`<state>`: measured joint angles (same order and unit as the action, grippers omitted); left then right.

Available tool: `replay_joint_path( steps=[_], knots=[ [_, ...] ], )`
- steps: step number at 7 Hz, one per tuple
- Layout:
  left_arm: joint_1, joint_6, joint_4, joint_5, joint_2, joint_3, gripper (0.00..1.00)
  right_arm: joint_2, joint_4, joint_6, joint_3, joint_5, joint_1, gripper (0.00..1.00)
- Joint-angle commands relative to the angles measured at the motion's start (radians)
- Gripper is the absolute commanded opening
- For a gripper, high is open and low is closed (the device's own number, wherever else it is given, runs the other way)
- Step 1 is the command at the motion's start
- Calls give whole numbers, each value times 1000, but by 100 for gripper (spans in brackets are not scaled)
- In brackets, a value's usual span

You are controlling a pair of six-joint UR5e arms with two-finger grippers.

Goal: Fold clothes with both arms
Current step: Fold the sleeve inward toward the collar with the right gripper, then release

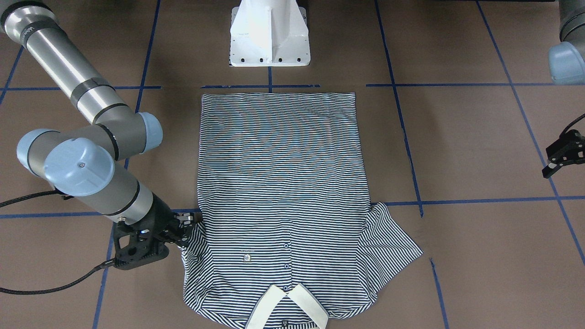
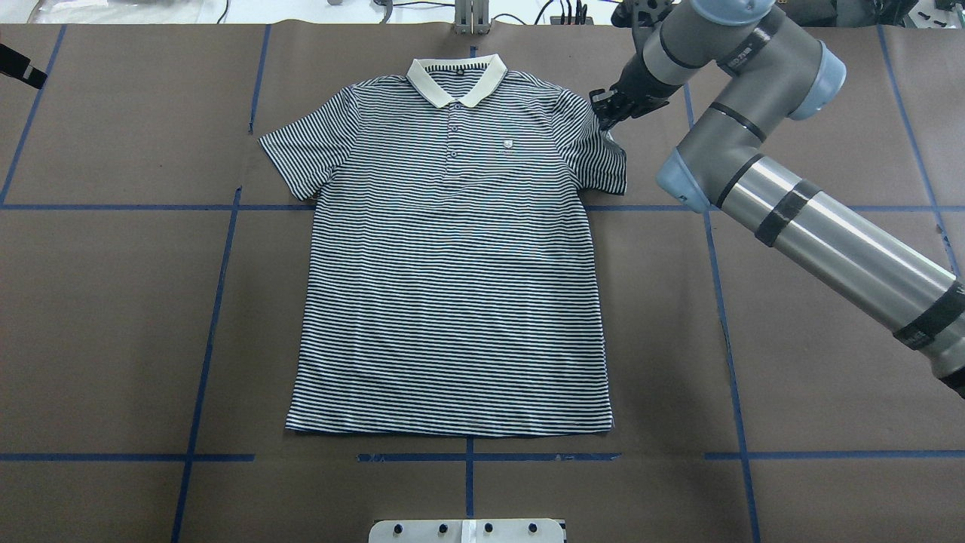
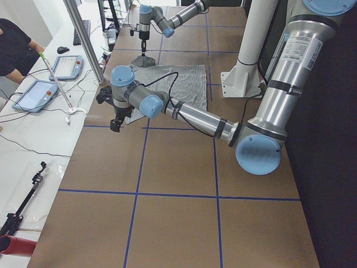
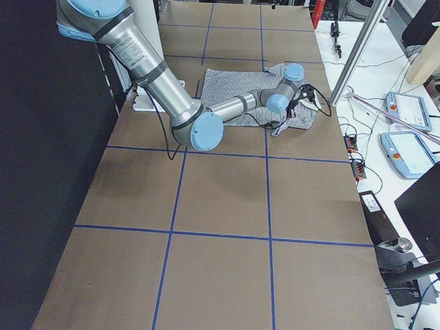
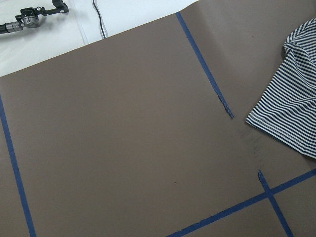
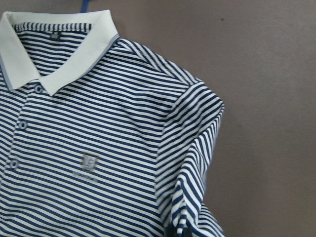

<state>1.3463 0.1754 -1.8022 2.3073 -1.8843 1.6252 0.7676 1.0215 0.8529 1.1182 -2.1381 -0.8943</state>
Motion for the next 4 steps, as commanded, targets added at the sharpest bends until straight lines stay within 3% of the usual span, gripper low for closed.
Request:
replay_joint_path(
  steps=[1, 2, 3, 4],
  knots=[
    [2, -1, 0, 1, 1, 1, 100, -220, 31, 40, -221, 131, 73, 0],
    [2, -1, 0, 0, 1, 1, 100, -269, 28, 40, -297, 170, 87, 0],
    [1, -1, 0, 0, -1, -1, 100, -266, 26, 38, -304, 176, 89, 95],
    [-1, 1, 0, 0, -4, -1, 100, -266, 25, 40, -305, 178, 89, 100]
  ],
)
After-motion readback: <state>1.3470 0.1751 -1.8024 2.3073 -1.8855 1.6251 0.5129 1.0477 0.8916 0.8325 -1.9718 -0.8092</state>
